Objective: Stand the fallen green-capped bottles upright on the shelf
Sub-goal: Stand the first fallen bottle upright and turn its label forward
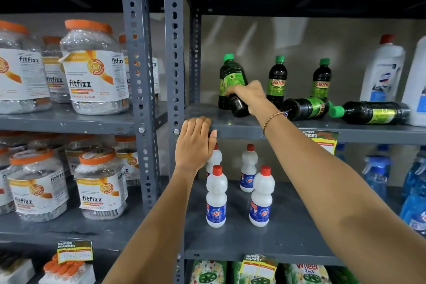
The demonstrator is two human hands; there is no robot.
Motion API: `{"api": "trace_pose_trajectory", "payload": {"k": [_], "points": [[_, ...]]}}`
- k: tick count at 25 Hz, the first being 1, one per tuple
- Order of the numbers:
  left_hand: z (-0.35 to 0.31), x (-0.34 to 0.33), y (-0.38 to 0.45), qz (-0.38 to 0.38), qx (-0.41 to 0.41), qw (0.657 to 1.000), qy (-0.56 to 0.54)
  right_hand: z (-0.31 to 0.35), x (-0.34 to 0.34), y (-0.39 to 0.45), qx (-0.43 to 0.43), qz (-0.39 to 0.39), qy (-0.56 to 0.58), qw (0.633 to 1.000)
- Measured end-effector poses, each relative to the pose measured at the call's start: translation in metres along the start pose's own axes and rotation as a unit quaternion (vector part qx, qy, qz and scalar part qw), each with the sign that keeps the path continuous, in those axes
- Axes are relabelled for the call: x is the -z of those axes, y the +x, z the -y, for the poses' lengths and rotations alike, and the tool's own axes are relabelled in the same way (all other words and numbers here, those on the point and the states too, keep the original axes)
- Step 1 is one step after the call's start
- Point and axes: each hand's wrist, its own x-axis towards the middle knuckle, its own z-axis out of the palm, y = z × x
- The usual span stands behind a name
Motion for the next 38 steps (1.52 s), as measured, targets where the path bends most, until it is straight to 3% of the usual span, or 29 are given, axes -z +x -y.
{"api": "trace_pose_trajectory", "payload": {"k": [8, 16, 20, 25, 28, 33, 38], "points": [[0.001, -0.001, 0.001, -0.001, 0.008, 1.000, -0.010, -0.018, -0.021, 0.002, 0.080, -0.034, 0.007, 0.996], [0.002, 0.001, 0.002, 0.003, 0.009, 1.000, -0.006, -0.028, -0.028, 0.020, 0.063, 0.044, 0.012, 0.997], [0.000, -0.001, 0.000, 0.002, 0.007, 1.000, 0.004, -0.037, -0.017, 0.030, 0.011, 0.136, 0.017, 0.991], [-0.001, 0.002, -0.001, 0.009, 0.017, 1.000, -0.008, -0.039, -0.016, 0.024, 0.061, 0.056, -0.103, 0.991], [-0.002, 0.004, 0.000, 0.011, 0.022, 1.000, -0.019, -0.038, -0.013, 0.024, 0.043, 0.085, -0.066, 0.993], [-0.001, 0.001, -0.001, 0.011, 0.024, 0.999, -0.022, -0.039, -0.018, 0.024, 0.089, 0.033, -0.120, 0.988], [-0.001, -0.001, -0.002, 0.010, 0.021, 1.000, -0.017, -0.039, -0.016, 0.023, 0.074, 0.077, -0.085, 0.991]]}}
